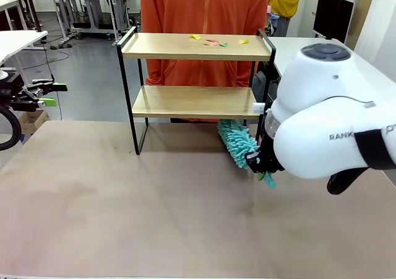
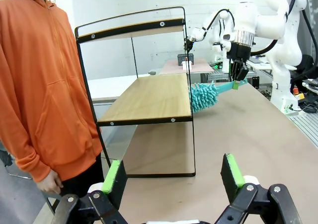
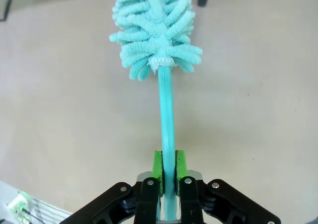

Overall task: Clean the shelf.
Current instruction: Clean the specific section of the Shelf indicated by the human with the Duster.

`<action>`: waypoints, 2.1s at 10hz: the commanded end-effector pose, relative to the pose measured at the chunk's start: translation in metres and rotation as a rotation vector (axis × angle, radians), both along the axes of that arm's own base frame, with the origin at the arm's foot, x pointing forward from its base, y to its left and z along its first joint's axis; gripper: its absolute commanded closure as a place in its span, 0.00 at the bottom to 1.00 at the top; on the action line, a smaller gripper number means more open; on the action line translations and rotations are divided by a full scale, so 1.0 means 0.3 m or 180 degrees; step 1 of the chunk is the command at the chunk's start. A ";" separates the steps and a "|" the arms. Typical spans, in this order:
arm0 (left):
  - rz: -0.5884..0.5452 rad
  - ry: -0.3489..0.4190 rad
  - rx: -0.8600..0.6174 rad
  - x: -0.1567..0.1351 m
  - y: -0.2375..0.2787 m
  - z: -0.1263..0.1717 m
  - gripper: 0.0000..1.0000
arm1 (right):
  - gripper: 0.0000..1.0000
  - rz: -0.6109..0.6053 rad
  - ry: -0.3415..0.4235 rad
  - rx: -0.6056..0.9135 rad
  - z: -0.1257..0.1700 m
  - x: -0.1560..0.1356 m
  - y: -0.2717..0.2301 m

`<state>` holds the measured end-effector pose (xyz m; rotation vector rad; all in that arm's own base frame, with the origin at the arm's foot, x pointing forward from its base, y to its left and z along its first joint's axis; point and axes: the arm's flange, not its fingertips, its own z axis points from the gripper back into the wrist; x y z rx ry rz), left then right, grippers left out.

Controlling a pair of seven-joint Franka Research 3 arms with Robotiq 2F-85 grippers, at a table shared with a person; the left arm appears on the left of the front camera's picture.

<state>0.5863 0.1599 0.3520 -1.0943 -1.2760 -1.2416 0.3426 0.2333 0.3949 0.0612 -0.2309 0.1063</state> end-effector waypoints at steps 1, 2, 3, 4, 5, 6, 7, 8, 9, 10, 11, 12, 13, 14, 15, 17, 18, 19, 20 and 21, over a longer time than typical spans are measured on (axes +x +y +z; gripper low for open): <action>-0.0004 -0.0009 0.0004 -0.002 0.002 0.007 0.00 | 0.87 0.0313 0.0046 0.0239 0.019 -0.051 -0.075; -0.0004 -0.0009 0.0004 -0.002 0.002 0.007 0.00 | 0.87 0.0500 0.0063 0.0284 0.030 -0.059 -0.084; -0.0004 -0.0009 0.0004 -0.002 0.002 0.007 0.00 | 0.87 0.0732 0.0047 0.0328 0.038 -0.067 -0.091; -0.0004 -0.0009 0.0004 -0.002 0.002 0.007 0.00 | 0.87 0.0952 0.0029 0.0351 0.045 -0.079 -0.099; -0.0004 -0.0009 0.0004 -0.002 0.002 0.007 0.00 | 0.87 0.1174 0.0051 0.0347 0.047 -0.093 -0.104; -0.0004 -0.0009 0.0004 -0.002 0.002 0.007 0.00 | 0.87 0.1433 0.0052 0.0339 0.047 -0.114 -0.112; -0.0004 -0.0009 0.0004 -0.002 0.002 0.007 0.00 | 0.87 0.1711 0.0004 0.0300 0.052 -0.146 -0.126; -0.0004 -0.0009 0.0004 -0.002 0.002 0.007 0.00 | 0.87 0.1924 0.0002 0.0265 0.062 -0.178 -0.147; -0.0004 -0.0009 0.0004 -0.002 0.002 0.007 0.00 | 0.87 0.2103 0.0038 0.0216 0.073 -0.212 -0.178; -0.0004 -0.0009 0.0004 -0.002 0.002 0.007 0.00 | 0.87 0.2285 0.0047 0.0138 0.094 -0.259 -0.219; -0.0004 -0.0009 0.0004 -0.002 0.002 0.007 0.00 | 0.87 0.2536 0.0024 0.0034 0.116 -0.318 -0.258; -0.0004 -0.0009 0.0004 -0.002 0.002 0.007 0.00 | 0.87 0.2744 0.0024 -0.0145 0.132 -0.385 -0.282; -0.0004 -0.0009 0.0004 -0.002 0.002 0.007 0.00 | 0.87 0.2831 0.0066 -0.0268 0.137 -0.436 -0.304; -0.0004 -0.0009 0.0004 -0.002 0.002 0.007 0.00 | 0.87 0.2872 0.0116 -0.0335 0.140 -0.481 -0.350; -0.0004 -0.0009 0.0004 -0.002 0.002 0.007 0.00 | 0.87 0.2891 0.0200 -0.0398 0.143 -0.521 -0.402; -0.0004 -0.0009 0.0004 -0.002 0.002 0.007 0.00 | 0.87 0.2849 0.0501 -0.0463 0.121 -0.600 -0.505; -0.0004 -0.0009 0.0004 -0.002 0.002 0.007 0.00 | 0.87 0.2941 0.0595 -0.0493 0.089 -0.634 -0.527; -0.0004 -0.0009 0.0004 -0.002 0.002 0.007 0.00 | 0.87 0.2955 0.0625 -0.0502 0.068 -0.659 -0.542; -0.0004 -0.0009 0.0004 -0.002 0.002 0.007 0.00 | 0.87 0.2952 0.0642 -0.0490 0.058 -0.664 -0.532; -0.0004 -0.0009 0.0004 -0.002 0.002 0.007 0.00 | 0.87 0.2925 0.0614 -0.0385 0.073 -0.635 -0.522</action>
